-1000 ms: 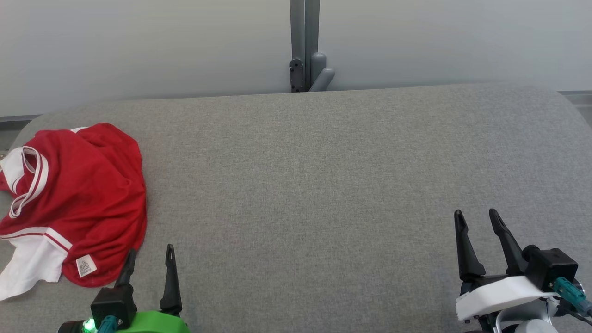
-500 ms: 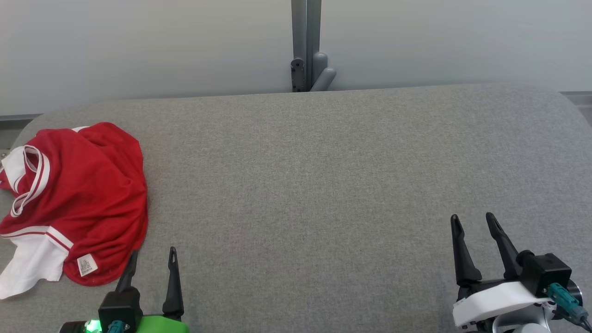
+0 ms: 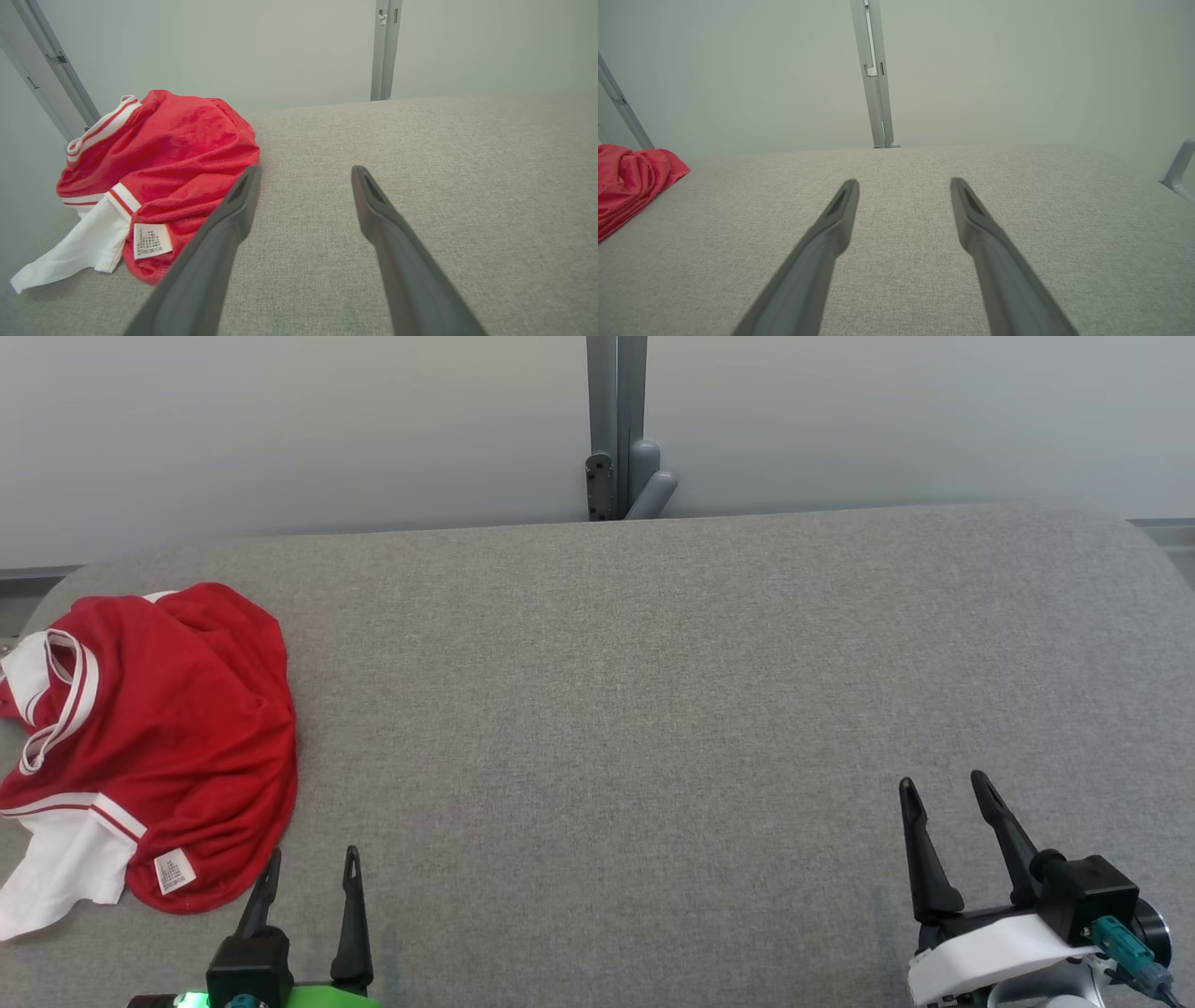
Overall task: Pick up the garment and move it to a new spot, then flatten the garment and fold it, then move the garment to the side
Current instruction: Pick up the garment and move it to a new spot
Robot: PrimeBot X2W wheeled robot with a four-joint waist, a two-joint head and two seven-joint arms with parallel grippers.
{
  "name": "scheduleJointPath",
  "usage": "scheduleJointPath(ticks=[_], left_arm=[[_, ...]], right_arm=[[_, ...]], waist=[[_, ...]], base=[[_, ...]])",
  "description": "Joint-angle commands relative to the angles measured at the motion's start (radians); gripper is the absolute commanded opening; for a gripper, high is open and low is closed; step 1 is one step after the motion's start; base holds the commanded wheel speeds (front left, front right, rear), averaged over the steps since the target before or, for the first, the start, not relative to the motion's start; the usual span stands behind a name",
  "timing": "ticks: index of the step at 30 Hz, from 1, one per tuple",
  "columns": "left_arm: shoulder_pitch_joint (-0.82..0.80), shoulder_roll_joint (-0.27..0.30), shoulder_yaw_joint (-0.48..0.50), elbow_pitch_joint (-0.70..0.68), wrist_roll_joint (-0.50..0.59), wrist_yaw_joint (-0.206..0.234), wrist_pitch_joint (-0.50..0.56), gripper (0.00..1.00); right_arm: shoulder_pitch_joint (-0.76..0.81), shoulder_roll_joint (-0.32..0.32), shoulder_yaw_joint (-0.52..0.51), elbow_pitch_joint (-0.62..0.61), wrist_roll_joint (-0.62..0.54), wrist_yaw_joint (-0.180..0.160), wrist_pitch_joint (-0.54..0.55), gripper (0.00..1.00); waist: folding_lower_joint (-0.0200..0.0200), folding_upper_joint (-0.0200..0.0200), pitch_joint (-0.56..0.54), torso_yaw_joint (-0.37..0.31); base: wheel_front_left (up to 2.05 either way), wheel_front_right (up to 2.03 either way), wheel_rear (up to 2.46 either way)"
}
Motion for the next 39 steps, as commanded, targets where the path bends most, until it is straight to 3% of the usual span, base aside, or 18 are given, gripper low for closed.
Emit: scheduleJointPath(ticks=[1,22,39], left_arm=[[0.005,-0.001,0.009,0.003,-0.011,-0.006,0.0,1.0],[-0.012,-0.025,0.035,0.021,0.008,-0.037,0.0,1.0],[0.004,-0.031,0.051,0.025,0.012,-0.036,0.0,1.0]], right_arm=[[0.008,-0.005,0.001,0.003,0.006,0.0,-0.005,1.0],[0.014,-0.005,0.002,0.007,0.017,0.0,-0.004,1.0],[0.001,-0.005,0.041,0.015,0.03,0.0,-0.004,1.0]], waist=[[0.0,0.012,0.0,0.0],[0.0,0.012,0.003,0.026],[0.0,0.012,-0.006,0.248]], base=[[0.0,0.0,0.0],[0.0,0.0,0.0],[0.0,0.0,0.0]])
